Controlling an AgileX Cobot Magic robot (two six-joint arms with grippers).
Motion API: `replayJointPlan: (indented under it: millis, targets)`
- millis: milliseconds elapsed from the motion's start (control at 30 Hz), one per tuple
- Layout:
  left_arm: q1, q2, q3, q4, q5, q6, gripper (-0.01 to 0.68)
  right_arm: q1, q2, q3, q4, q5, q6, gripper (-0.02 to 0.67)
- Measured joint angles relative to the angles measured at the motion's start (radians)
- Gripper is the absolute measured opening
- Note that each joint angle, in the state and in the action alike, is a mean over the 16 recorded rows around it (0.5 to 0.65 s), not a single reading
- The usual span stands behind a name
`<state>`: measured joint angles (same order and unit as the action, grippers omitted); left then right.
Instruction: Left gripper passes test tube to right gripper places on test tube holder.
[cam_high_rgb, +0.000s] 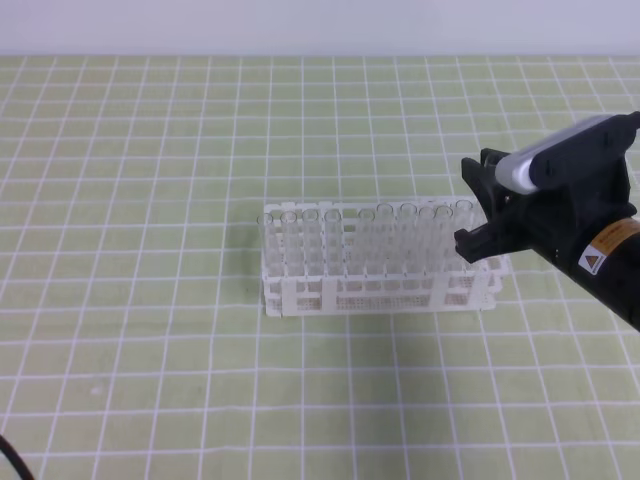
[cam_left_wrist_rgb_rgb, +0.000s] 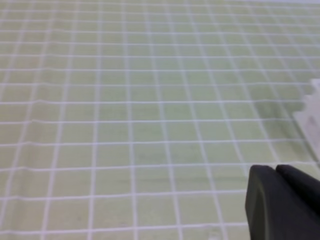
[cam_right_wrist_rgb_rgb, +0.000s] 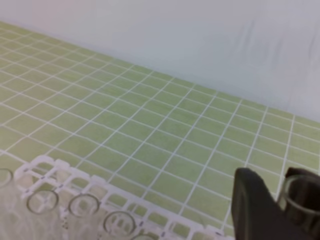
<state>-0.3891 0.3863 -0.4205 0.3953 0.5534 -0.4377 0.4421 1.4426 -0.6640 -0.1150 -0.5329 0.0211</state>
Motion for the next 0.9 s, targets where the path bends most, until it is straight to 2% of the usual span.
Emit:
replayJointPlan:
  millis: [167,433,900]
  targets:
    - [0.124,-0.034,0.0,0.001,-0.001,0.0,-0.002,-0.006,0.006,0.001,0.001,-0.002,0.0,0.104]
    - [0.242,-0.146,0.01,-0.033,-0.03,0.0,-0.002,-0.015,0.008,0.006,0.001,-0.007,0.0,0.104]
    - [0.316,-0.337,0.19,-0.127,-0.269,0.004,-0.002,-0.016,0.008,0.06,0.002,-0.062,0.001,0.104]
